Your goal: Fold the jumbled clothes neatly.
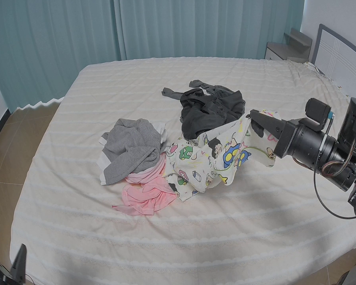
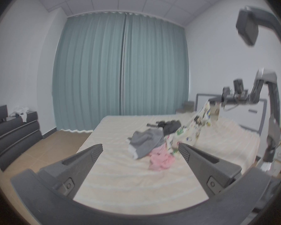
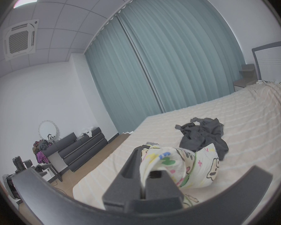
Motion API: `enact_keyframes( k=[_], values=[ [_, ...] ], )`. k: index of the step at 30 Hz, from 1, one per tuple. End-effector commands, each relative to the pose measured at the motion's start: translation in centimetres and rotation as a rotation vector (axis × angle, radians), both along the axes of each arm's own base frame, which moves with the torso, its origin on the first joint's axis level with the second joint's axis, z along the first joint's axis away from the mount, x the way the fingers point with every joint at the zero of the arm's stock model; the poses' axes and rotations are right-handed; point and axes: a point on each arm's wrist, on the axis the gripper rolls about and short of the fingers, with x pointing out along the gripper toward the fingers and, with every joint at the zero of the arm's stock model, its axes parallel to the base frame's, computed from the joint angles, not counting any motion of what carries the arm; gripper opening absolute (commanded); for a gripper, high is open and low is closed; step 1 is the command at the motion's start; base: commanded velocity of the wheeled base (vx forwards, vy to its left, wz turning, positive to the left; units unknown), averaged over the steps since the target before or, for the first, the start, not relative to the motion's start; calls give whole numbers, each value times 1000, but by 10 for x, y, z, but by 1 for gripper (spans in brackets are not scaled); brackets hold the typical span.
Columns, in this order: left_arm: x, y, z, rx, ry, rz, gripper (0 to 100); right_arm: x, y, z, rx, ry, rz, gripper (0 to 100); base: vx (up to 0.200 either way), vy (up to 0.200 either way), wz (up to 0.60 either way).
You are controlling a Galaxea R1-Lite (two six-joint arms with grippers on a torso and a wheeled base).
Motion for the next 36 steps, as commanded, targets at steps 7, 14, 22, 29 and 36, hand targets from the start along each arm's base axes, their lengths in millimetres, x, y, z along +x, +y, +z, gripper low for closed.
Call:
enact_keyframes(
  k=[7,14,22,29,36],
  values=[
    [101,-16,90,215,251,-503,100,-32,26,61,95,-115,154,0,0,0,0],
    [146,-51,55,262,518,-774,100,-29,35,89,125,-151,176,0,0,0,0],
    [161,-76,17,389,698,-862,100,-38,42,98,143,-163,213,0,0,0,0],
    [169,-91,-4,434,767,-886,100,-39,42,101,149,-172,214,0,0,0,0],
    [198,-113,-20,457,710,-828,100,-40,42,102,153,-172,213,0,0,0,0]
  ],
)
